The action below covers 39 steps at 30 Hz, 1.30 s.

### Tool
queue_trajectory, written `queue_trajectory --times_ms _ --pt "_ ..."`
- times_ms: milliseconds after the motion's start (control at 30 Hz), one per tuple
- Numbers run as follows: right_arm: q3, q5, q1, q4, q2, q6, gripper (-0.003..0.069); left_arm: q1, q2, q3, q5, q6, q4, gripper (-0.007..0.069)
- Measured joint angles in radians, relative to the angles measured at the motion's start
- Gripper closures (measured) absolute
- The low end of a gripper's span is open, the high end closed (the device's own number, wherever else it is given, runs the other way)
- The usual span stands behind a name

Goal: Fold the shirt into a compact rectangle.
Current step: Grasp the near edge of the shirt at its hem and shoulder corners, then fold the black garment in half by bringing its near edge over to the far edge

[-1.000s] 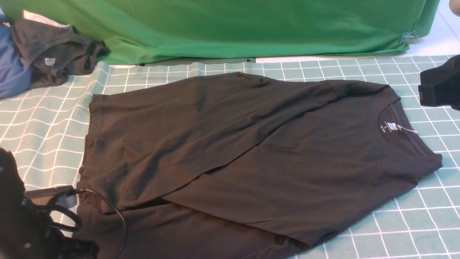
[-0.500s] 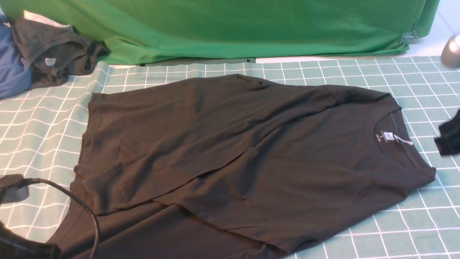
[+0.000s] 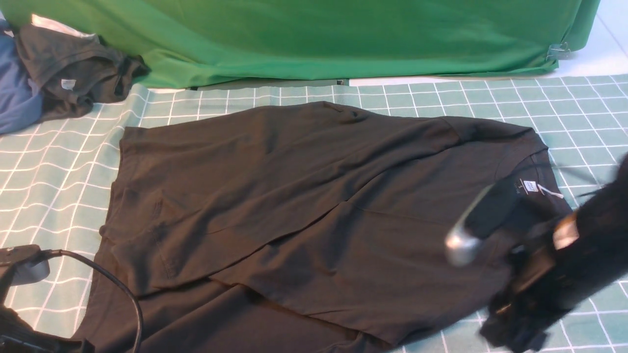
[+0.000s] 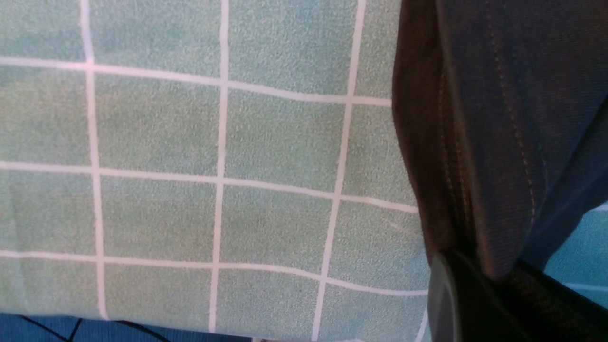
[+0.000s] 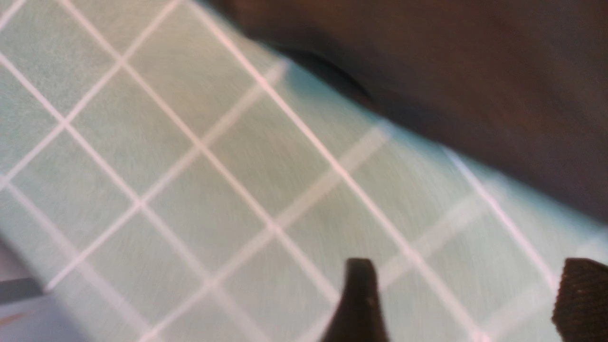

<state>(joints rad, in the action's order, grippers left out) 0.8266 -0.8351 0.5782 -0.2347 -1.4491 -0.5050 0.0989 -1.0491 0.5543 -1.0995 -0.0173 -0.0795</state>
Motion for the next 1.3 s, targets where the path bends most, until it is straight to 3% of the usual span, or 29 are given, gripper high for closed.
queue_trajectory --times_ms 167,467,600,633,667,700,767,933,1300 --pt "0.0 0.183 0.092 0.126 -0.119 -0.002 0.0126 0.0 0.0 0.0 0.003 0.017 -0.003 0.062" --pt "0.001 0.281 0.104 0.206 -0.238 -0.006 0.0133 0.0 0.0 0.0 0.019 0.017 -0.009 0.062" --pt "0.002 0.276 0.111 0.205 -0.248 -0.009 0.0249 0.0 0.0 0.0 0.038 0.017 -0.021 0.0619" --pt "0.003 0.271 0.113 0.202 -0.249 -0.009 0.0367 0.0 0.0 0.0 0.044 0.017 -0.031 0.0619" --pt "0.003 0.271 0.113 0.203 -0.249 -0.009 0.0401 0.0 0.0 0.0 0.044 0.017 -0.033 0.0619" --pt "0.003 0.271 0.113 0.211 -0.248 -0.005 0.0514 0.0 0.0 0.0 0.045 0.017 -0.033 0.0618" --pt "0.003 0.253 0.112 0.224 -0.239 -0.001 0.0596 0.0 0.0 0.0 0.042 0.017 -0.035 0.0618" --pt "0.001 0.123 0.112 0.235 -0.145 0.061 0.0622 0.0 0.017 0.015 -0.011 0.017 -0.056 0.0618" --pt "0.001 -0.194 0.112 0.107 0.057 0.086 0.0624 0.0 0.208 0.031 -0.114 0.012 -0.059 0.0618"
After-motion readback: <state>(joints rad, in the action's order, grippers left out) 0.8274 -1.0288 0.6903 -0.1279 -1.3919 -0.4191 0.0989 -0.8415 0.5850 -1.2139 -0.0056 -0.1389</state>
